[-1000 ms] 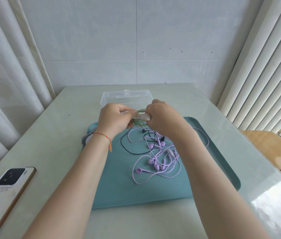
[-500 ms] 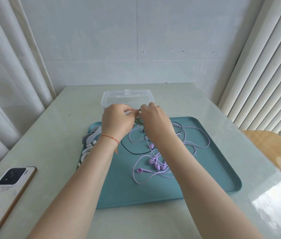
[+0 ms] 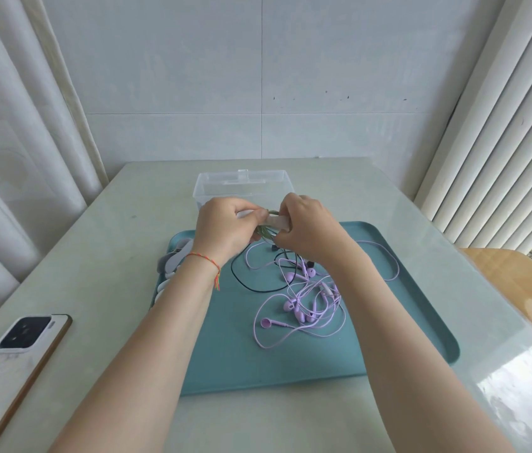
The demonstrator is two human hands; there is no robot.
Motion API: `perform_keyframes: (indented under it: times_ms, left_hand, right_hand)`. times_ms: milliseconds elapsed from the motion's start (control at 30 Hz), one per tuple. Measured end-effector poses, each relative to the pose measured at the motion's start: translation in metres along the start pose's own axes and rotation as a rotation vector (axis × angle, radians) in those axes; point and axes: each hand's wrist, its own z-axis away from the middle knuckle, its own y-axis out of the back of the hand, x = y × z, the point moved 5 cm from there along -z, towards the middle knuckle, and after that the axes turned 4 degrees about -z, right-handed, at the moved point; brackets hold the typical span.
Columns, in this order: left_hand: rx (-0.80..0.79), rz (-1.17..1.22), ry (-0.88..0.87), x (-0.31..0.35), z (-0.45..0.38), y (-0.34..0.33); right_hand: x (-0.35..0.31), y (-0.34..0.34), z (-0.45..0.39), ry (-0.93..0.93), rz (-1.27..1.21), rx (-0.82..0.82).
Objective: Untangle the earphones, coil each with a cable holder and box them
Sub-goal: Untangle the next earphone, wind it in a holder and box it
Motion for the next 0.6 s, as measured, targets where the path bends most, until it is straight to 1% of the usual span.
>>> perform_keyframes:
  times_ms: [167,333,467,600]
  left_hand:
    - [-0.066,0.013,-0.032,0.001,0.0009,-0.0007]
    - [-0.109,0.066,-0.003,0.0038,0.0041,0.0002]
    - [-0.106,0.082,0.004,0.0033,0.0046,0.0007]
    - [-0.092,0.127,0.029,0.0029,0.0031,0.0018]
  right_hand:
    - [0.0039,0.0007,0.0017,-0.003,-0.011,-0.06]
    - [0.0026,0.0016,0.003,0.017,0.003,-0.056]
    - [0.0018,-0.003,0.0027,0.03,0.032,-0.055]
    - [0.0036,0.0037,0.0049,-0.001,-0.032,-0.025]
